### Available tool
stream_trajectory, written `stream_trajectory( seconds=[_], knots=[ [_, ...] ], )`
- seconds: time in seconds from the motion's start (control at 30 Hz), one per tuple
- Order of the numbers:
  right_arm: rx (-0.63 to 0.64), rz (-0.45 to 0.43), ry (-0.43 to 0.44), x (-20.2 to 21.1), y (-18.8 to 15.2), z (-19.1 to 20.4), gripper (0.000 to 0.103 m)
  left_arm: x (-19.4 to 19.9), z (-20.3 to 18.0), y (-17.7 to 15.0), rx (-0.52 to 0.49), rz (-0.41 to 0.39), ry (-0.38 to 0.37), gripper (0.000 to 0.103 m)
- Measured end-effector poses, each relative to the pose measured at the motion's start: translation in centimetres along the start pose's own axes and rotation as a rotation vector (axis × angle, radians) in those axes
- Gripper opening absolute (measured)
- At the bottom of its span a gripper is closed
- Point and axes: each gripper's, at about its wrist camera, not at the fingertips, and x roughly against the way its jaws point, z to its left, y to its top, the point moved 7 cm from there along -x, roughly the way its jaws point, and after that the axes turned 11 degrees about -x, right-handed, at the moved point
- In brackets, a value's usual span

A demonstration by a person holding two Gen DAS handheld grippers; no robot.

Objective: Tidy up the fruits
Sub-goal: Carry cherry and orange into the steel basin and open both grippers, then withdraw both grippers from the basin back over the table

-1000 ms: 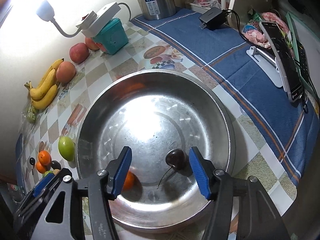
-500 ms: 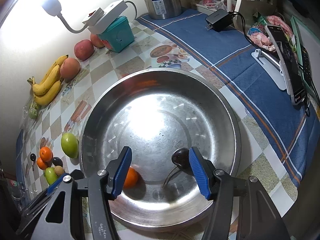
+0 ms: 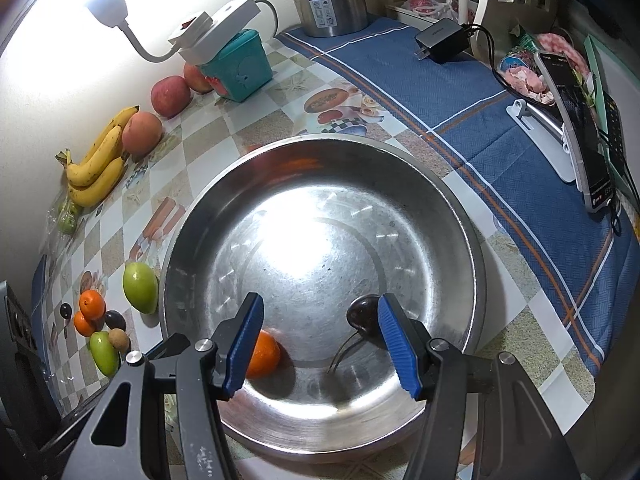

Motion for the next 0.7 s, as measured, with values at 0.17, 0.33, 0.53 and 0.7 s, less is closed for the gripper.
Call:
stream_trajectory(
  seconds=[0.17,0.33,0.53,0.7],
  knots=[
    [0.005,0.001,0.002,0.0,0.0,0.1,0.061,-0.2,0.1,0.7,0.001,-0.013,-0.003,0.01],
    [0.011,0.002,0.006,0.0,0.0,0.3,0.061,-0.7,0.3,1.7,0.014,-0.025,-0.013,0.009],
    [0.023,0.004,0.011,0.0,0.0,0.5,0.061,-1.2,0.5,3.0,0.013,-0.038,-0.026,0.009],
    [0.037,0.003,0.018,0.1,0.1,0.7,0.061,-1.6,0.5,4.1,0.001,-0.054,-0.03,0.009]
  ],
)
